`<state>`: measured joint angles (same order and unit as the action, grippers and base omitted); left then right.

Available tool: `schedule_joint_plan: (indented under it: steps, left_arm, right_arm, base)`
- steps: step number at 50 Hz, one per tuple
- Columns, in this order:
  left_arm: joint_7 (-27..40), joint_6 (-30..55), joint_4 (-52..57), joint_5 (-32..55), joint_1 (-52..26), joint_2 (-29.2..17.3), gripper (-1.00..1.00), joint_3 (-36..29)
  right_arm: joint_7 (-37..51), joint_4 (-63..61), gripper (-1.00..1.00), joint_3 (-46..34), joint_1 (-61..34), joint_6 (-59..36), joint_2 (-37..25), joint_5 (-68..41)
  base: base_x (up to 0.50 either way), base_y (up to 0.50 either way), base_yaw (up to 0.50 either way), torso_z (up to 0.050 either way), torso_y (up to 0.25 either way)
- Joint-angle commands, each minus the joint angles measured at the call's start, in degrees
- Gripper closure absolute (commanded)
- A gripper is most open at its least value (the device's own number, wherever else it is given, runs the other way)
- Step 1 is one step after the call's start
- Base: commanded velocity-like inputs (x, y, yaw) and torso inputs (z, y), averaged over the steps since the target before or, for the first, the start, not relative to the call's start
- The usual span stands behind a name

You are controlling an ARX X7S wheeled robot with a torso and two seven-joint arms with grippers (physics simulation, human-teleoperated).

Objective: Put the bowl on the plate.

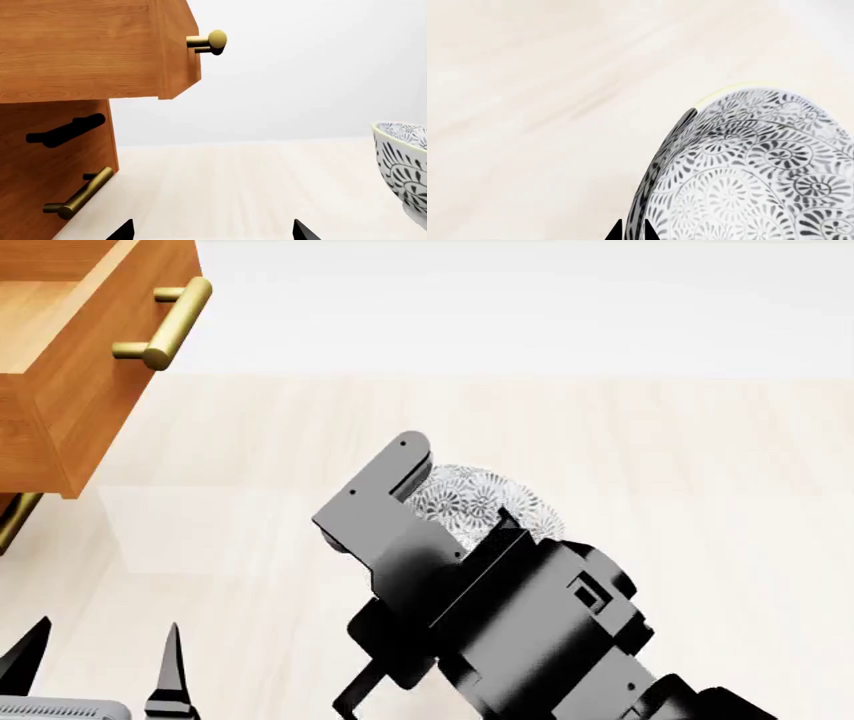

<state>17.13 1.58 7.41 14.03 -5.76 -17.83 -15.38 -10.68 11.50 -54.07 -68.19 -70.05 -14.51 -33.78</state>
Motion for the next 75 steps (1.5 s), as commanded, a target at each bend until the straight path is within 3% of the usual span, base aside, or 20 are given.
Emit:
schedule_joint_plan:
  steps: [1,24,35,42,75]
  left_arm:
    - [0.22,0.10,0.17,-0.01,-0.14,-0.07,-1.00,-0.31]
    - [0.60,0.69,0.92,0.03,-0.46,-0.60,-1.00,-0.78]
    - [0.53,0.35,0.64,0.52,-0.46,-0.70,-1.00,-0.73]
    - [0.45,0.19,0.44,0.73,-0.53,-0.67,-1.00,-0.89]
    - [0.75,-0.30,-0.25,1.08,-0.80,-0.88,-1.00,-1.26]
  right_arm:
    - [4.01,-8.98,1.00,1.95,-2.45,-4.81,-3.43,0.13]
    - [11.30,-22.98,1.00,2.77,-5.84,-19.70,-9.37,-3.81]
    - [33.40,-22.22,1.00,-0.39,-13.68,-19.75,-15.03,-30.96]
    - [42.59,-22.22,1.00,-1.53,-16.56,-19.29,-17.93,-42.51]
    - [69.78,-26.95,1.00,-5.72,-19.47,-13.65,-33.07,-74.75]
  base:
    - [0.00,0.00,0.00,0.000,0.000]
    - [0.00,0.00,0.00,0.000,0.000]
    - [0.00,0.00,0.00,0.000,0.000]
    - [0.00,0.00,0.00,0.000,0.000]
    - [0.00,0.00,0.00,0.000,0.000]
